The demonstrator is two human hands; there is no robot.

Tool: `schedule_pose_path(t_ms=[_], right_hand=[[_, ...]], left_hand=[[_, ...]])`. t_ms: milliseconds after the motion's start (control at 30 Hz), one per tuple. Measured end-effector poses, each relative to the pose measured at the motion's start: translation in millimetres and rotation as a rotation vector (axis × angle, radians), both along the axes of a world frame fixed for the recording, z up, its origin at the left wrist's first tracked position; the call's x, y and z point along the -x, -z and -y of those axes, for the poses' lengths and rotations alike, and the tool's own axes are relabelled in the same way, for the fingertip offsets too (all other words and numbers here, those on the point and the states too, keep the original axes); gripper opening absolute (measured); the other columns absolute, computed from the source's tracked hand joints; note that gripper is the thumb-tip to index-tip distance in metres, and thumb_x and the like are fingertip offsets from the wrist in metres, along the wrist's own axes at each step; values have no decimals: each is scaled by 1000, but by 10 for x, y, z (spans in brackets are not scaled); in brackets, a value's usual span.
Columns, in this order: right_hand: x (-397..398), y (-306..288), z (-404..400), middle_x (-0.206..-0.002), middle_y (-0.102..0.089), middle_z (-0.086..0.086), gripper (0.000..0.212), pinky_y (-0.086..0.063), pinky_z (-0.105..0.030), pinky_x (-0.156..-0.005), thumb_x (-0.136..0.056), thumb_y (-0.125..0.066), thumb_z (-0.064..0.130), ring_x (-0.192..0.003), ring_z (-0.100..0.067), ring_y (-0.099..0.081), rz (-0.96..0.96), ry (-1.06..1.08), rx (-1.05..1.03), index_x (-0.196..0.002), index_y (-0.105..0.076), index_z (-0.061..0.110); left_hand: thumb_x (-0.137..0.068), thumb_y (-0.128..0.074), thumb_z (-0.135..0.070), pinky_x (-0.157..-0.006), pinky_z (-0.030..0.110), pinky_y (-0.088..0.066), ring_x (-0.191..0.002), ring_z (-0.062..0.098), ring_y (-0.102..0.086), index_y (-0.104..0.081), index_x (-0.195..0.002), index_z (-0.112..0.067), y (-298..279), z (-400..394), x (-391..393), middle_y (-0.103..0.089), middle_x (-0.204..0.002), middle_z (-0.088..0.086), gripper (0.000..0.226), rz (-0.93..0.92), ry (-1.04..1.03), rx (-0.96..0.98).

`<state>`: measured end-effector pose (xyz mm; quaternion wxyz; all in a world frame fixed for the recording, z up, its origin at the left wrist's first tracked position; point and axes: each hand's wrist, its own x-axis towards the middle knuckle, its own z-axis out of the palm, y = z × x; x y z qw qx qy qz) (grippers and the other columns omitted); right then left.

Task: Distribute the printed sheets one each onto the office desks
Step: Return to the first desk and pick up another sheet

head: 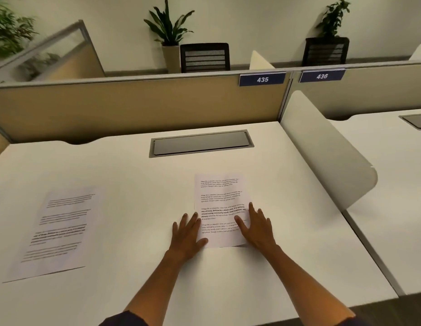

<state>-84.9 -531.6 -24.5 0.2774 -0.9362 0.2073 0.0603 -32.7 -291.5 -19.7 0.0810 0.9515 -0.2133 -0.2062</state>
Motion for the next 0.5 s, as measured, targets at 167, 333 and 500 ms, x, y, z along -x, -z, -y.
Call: schedule_pose_path(t_ms=[167, 333, 500], right_hand=[[-100, -136, -108, -160, -27, -4, 84, -12, -48, -122, -91, -37, 66, -150, -24, -19, 6, 7, -314, -155, -6, 22], [-195, -325, -258, -143, -54, -3, 81, -38, -36, -107, -88, -49, 64, -129, -25, -52, 151, 304, -801, -153, -15, 30], [-303, -492, -180, -142, -48, -14, 78, -53, -41, -84, -89, -62, 45, -101, -31, -64, 178, 561, -1179, -151, -18, 28]], left_hand=[[-96, -38, -54, -121, 53, 2, -152, 25, 10, -10, -155, -19, 12, 33, -9, 7, -165, -3, 74, -3, 1, 12], [-96, -38, -52, -121, 54, 2, -152, 26, 10, -10, -155, -18, 28, 36, -24, 7, -165, -2, 73, 0, 14, 20], [-96, -39, -51, -121, 54, 1, -152, 26, 9, -11, -154, -19, 48, 13, -53, 7, -165, -2, 72, 6, 37, 30]])
